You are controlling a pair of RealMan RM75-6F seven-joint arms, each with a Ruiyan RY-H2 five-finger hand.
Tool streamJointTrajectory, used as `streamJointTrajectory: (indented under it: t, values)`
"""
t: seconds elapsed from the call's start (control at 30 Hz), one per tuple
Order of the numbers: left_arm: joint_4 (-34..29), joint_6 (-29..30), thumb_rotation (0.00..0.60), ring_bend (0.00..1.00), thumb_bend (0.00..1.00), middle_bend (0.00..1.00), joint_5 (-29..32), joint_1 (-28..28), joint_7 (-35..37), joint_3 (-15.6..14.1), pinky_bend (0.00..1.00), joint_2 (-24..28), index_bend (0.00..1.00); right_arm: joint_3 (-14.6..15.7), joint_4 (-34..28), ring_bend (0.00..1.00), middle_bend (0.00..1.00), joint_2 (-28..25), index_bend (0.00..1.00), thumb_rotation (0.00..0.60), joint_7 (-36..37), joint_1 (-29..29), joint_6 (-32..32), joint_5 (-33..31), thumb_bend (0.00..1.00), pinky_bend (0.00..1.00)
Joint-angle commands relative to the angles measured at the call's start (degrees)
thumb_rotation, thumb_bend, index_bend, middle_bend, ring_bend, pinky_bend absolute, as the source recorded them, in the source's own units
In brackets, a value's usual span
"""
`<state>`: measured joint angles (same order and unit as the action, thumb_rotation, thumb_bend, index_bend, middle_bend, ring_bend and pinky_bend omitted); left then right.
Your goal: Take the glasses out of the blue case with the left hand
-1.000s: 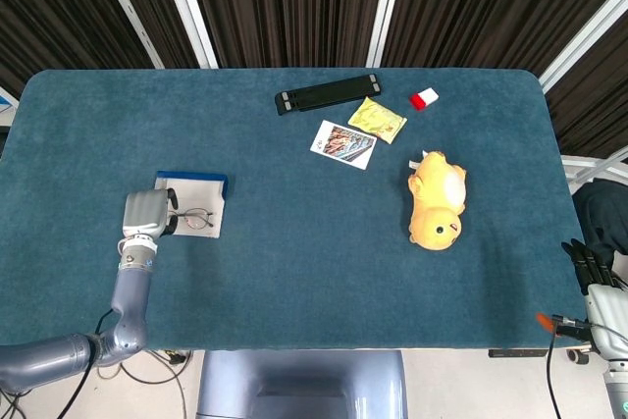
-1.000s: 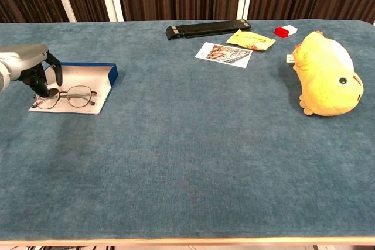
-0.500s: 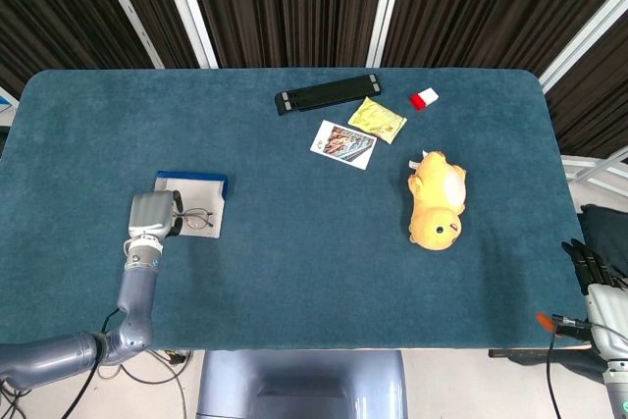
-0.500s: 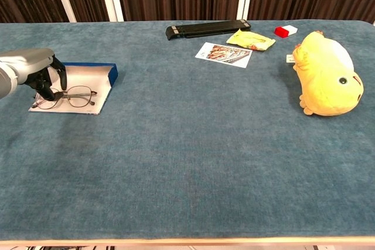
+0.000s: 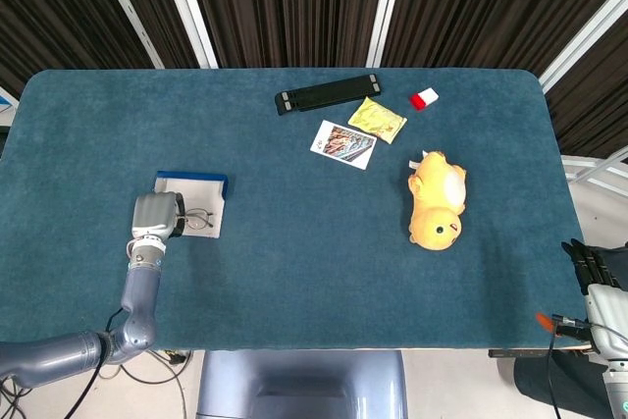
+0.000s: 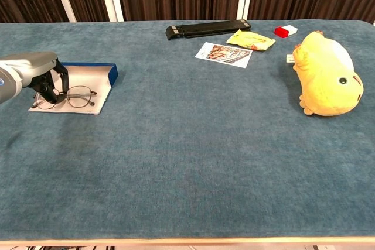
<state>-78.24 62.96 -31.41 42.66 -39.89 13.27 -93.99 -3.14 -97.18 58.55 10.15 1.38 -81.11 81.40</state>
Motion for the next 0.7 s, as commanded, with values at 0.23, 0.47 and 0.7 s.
streamJointTrajectory:
  t: [0.23, 0.47, 0.7]
  values:
    - [-1.0, 0.2, 0.6, 0.96, 0.53, 1.0, -0.5, -0.2, 0.3, 0.1, 1.0, 0.3, 0.62, 0.0, -0.1, 0.0, 0.0, 0.0, 0.0, 0.6, 0.0, 0.0, 0.0, 0.0, 0.16, 0.2]
    - [-5.8, 0.7, 0.6, 0.96, 0.53, 1.0, -2.3, 0.3, 1.1, 0.8, 1.0, 0.7, 0.63, 0.0, -0.1, 0.0, 0.0, 0.0, 0.0, 0.6, 0.0, 0.0, 0.1, -0.1, 0.16, 0.2]
    - [-7.0, 1.6, 0.6, 0.96, 0.52, 1.0, -1.0, 3.6, -1.3, 2.9, 1.0, -2.6, 0.62, 0.0, 0.0, 0.0, 0.0, -0.1, 0.0, 0.6, 0.2, 0.0, 0.1, 0.0, 0.16, 0.2]
